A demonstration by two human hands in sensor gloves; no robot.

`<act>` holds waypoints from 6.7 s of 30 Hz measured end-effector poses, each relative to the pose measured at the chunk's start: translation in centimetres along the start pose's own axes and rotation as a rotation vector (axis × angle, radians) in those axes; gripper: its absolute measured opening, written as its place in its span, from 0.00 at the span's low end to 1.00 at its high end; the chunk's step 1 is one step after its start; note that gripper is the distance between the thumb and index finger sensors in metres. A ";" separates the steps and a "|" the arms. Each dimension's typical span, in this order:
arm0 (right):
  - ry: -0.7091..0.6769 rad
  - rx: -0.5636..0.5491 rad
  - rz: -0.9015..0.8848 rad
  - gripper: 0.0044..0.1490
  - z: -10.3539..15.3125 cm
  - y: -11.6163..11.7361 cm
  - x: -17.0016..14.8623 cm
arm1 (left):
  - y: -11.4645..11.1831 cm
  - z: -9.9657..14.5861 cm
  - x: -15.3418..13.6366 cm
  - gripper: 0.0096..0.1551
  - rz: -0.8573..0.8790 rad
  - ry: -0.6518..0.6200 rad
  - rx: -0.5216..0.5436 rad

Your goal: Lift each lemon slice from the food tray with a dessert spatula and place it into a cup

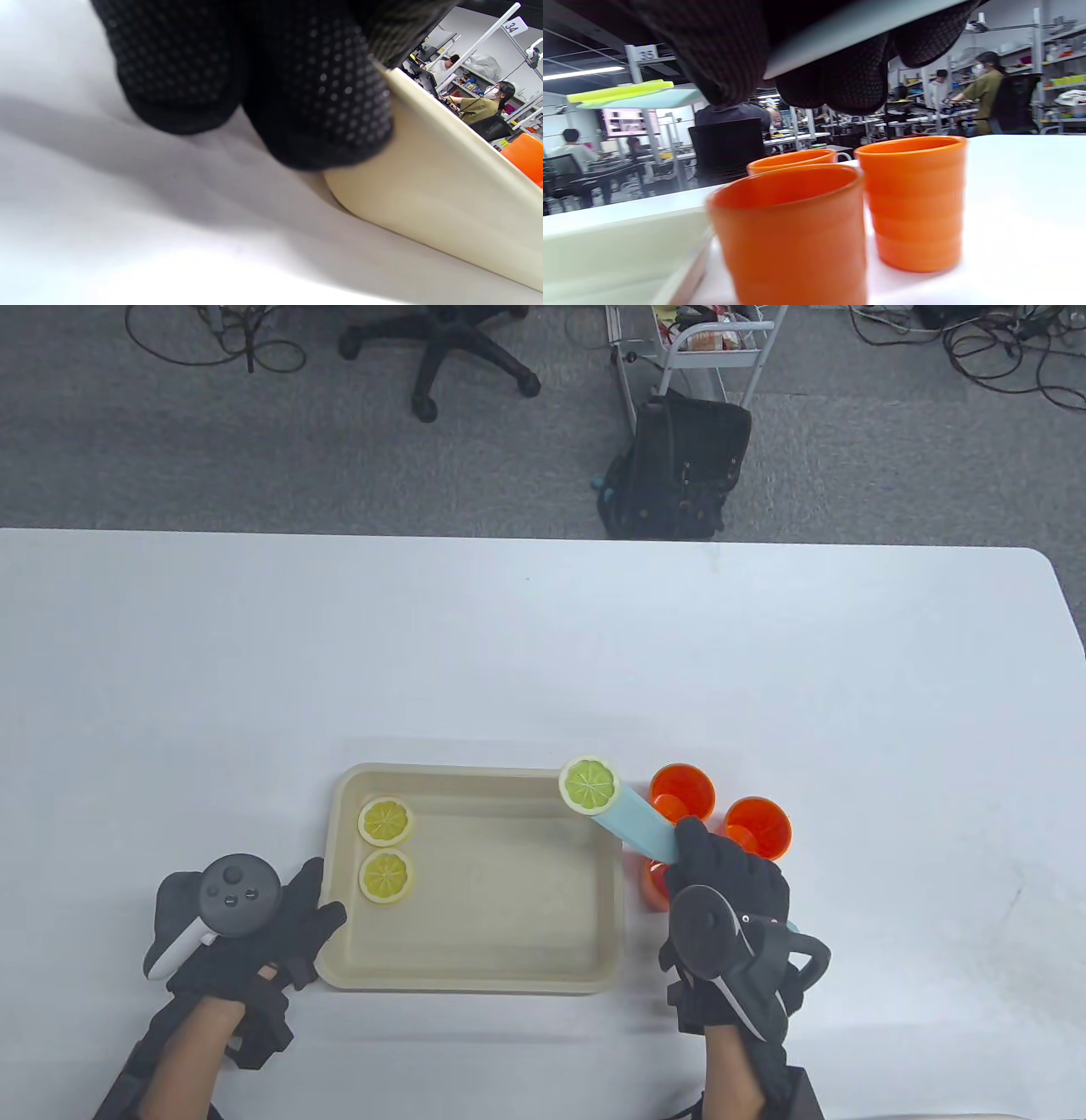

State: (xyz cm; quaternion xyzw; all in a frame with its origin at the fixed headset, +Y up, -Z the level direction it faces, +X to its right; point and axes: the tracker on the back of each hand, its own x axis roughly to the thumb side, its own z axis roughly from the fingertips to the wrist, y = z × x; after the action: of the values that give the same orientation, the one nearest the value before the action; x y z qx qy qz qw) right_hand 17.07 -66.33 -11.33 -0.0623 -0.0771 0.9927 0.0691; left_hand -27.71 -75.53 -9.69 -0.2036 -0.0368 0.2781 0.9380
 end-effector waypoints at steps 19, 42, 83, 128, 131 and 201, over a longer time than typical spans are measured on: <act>0.358 0.096 -0.058 0.38 -1.2 0.8 -5.8 | -0.1 0.0 0.0 0.45 -0.007 -0.004 0.003; 0.463 0.009 -0.004 0.37 -1.2 1.1 -6.2 | -0.1 0.0 0.0 0.45 -0.013 -0.005 0.002; -0.230 0.007 0.085 0.38 2.4 1.5 5.9 | -0.2 0.0 -0.1 0.45 0.003 0.000 -0.018; -0.489 0.357 0.354 0.37 3.4 8.3 12.6 | -0.2 -0.1 0.1 0.45 -0.006 0.015 -0.031; -0.487 0.362 0.355 0.37 3.3 8.5 12.7 | -0.2 -0.2 0.1 0.45 -0.008 0.016 -0.030; -0.446 0.155 0.062 0.37 3.0 3.0 9.6 | -0.3 -0.3 0.1 0.45 0.004 0.020 -0.042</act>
State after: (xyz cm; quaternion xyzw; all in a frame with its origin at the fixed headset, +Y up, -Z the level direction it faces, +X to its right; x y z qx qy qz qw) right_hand 6.81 -68.27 -10.01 0.1619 -0.0123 0.9864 0.0243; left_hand -27.42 -75.79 -9.84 -0.2263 -0.0331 0.2770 0.9332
